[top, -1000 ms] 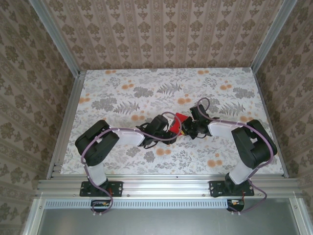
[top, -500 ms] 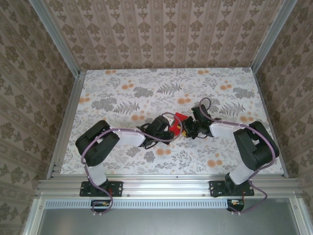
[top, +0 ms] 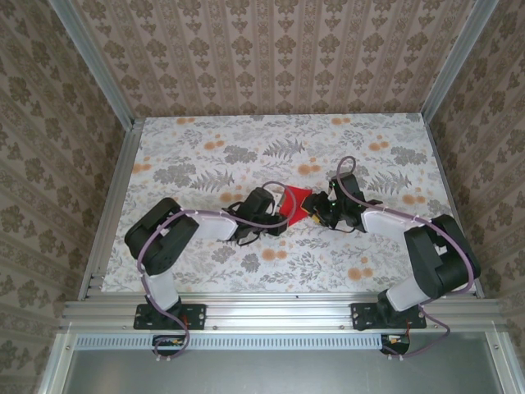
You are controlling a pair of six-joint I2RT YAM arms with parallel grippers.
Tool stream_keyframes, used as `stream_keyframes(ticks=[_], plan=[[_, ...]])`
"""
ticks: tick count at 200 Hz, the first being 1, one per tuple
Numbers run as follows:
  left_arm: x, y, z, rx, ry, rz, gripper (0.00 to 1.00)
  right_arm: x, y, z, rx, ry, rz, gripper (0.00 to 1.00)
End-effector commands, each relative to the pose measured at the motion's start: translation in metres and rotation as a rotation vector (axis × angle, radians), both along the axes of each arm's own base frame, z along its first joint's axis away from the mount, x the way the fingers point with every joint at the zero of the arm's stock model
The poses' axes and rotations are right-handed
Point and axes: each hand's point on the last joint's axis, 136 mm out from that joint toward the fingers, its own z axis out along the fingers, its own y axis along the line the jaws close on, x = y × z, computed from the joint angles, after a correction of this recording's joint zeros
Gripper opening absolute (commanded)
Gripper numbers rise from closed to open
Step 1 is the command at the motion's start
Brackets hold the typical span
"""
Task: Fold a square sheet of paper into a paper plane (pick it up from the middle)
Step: Fourth fold the wing at the center of the table.
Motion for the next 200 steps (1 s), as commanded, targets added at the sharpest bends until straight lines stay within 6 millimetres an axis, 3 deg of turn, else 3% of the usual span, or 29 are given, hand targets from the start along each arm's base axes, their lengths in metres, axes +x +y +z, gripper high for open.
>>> stream_keyframes(ticks=[1,89,200], plan=[[-0.009,-0.006,-0.007,-0.094,0.120,-0.021,0.14,0.005,0.011,-0.003,0.015,-0.072,0.113,0.41],[0.002,0.004,-0.002,-0.249,0.221,0.029,0.07,0.029,0.038,0.005,0.041,-0.215,0.299,0.35],[0.008,0.016,-0.004,-0.282,0.244,0.104,0.04,0.041,0.041,-0.026,0.056,-0.176,0.307,0.25]])
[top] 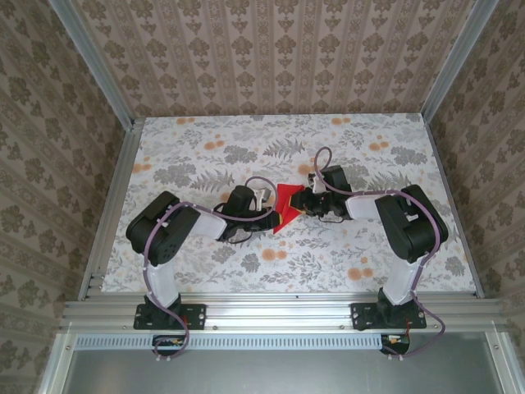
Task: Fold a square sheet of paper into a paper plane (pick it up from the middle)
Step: Fourth fold the wing at the center of the table.
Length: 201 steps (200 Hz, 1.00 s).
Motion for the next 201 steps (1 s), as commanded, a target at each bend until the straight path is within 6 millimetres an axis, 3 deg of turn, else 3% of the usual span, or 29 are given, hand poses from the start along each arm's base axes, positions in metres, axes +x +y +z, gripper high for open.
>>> stream_keyframes(ticks=[1,29,58,87,129,201], plan=[[-0.001,0.004,-0.007,0.000,0.026,0.012,0.04,0.003,0.001,-0.005,0.011,0.005,0.002,0.25],[0.000,0.002,-0.005,-0.007,0.021,0.007,0.06,0.002,-0.008,-0.022,-0.041,0.084,-0.054,0.20],[0.001,0.002,-0.003,-0.008,0.016,0.010,0.08,-0.001,-0.011,-0.026,-0.049,0.111,-0.073,0.19],[0.003,0.000,0.000,-0.009,0.010,0.006,0.13,-0.003,-0.010,-0.032,-0.058,0.138,-0.077,0.22],[0.009,-0.004,0.006,0.003,-0.005,0.003,0.30,-0.008,-0.014,-0.041,-0.087,0.181,-0.090,0.26],[0.021,-0.004,0.004,0.110,-0.057,0.012,0.35,-0.014,-0.016,-0.048,-0.106,0.209,-0.093,0.27]])
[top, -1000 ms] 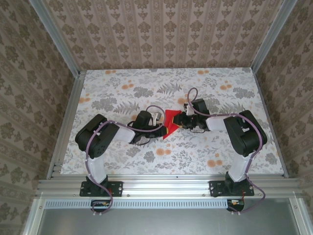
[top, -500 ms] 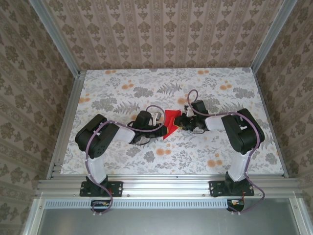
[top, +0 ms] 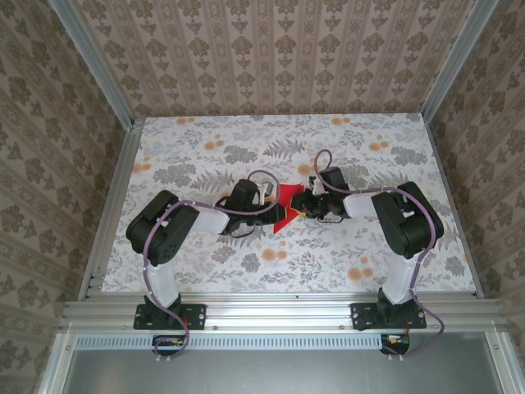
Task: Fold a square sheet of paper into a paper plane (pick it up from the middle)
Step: Fourth fold the wing at the center of the table.
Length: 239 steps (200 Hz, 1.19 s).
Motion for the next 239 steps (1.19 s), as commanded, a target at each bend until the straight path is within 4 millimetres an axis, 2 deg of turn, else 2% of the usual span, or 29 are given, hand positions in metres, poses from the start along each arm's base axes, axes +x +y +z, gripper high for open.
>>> stream_keyframes(ticks=[1,53,105,136,192,239], plan=[[0.005,0.003,-0.006,0.076,-0.032,0.001,0.35,-0.013,-0.011,-0.028,-0.079,0.101,-0.034,0.27],[0.005,-0.002,-0.009,0.096,-0.038,-0.016,0.35,-0.016,-0.014,-0.034,-0.095,0.123,-0.046,0.30],[0.003,-0.010,-0.003,0.066,-0.040,-0.048,0.20,-0.018,-0.014,-0.037,-0.101,0.141,-0.050,0.33],[0.002,-0.011,-0.002,0.046,-0.035,-0.051,0.16,-0.020,-0.015,-0.041,-0.107,0.148,-0.045,0.35],[0.003,-0.012,-0.002,-0.002,-0.018,-0.049,0.14,-0.026,-0.018,-0.048,-0.132,0.171,-0.037,0.37],[0.003,-0.008,-0.011,0.027,0.007,-0.033,0.15,-0.032,-0.023,-0.057,-0.181,0.205,-0.040,0.38]])
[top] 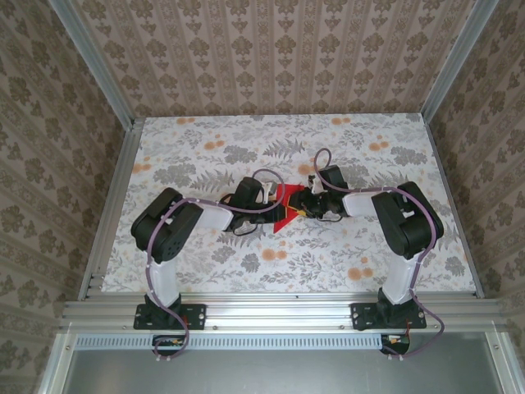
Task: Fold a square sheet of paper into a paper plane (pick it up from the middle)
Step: Fourth fold the wing at the center of the table.
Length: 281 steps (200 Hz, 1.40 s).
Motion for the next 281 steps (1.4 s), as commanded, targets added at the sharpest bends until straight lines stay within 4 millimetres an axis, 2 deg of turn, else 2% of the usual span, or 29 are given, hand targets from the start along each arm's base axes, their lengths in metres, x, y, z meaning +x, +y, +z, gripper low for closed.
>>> stream_keyframes(ticks=[1,24,106,139,164,213,281], plan=[[0.000,0.002,-0.006,0.002,0.023,0.004,0.15,-0.033,-0.026,-0.059,-0.179,0.182,-0.031,0.38],[-0.001,0.002,-0.005,-0.001,0.030,0.003,0.16,-0.035,-0.028,-0.064,-0.202,0.203,-0.033,0.38],[-0.004,0.000,0.018,-0.064,0.031,0.004,0.29,-0.048,-0.044,-0.081,-0.328,0.292,-0.049,0.38],[-0.007,0.008,0.028,-0.074,0.030,0.026,0.36,-0.051,-0.047,-0.086,-0.349,0.311,-0.052,0.39],[-0.009,0.018,0.034,-0.061,0.016,0.055,0.38,-0.052,-0.049,-0.087,-0.369,0.321,-0.053,0.41],[-0.006,0.044,0.017,0.076,0.030,0.158,0.40,-0.054,-0.056,-0.091,-0.449,0.333,-0.043,0.47],[-0.006,0.026,0.012,0.072,0.051,0.103,0.40,-0.058,-0.063,-0.097,-0.543,0.368,-0.049,0.55]])
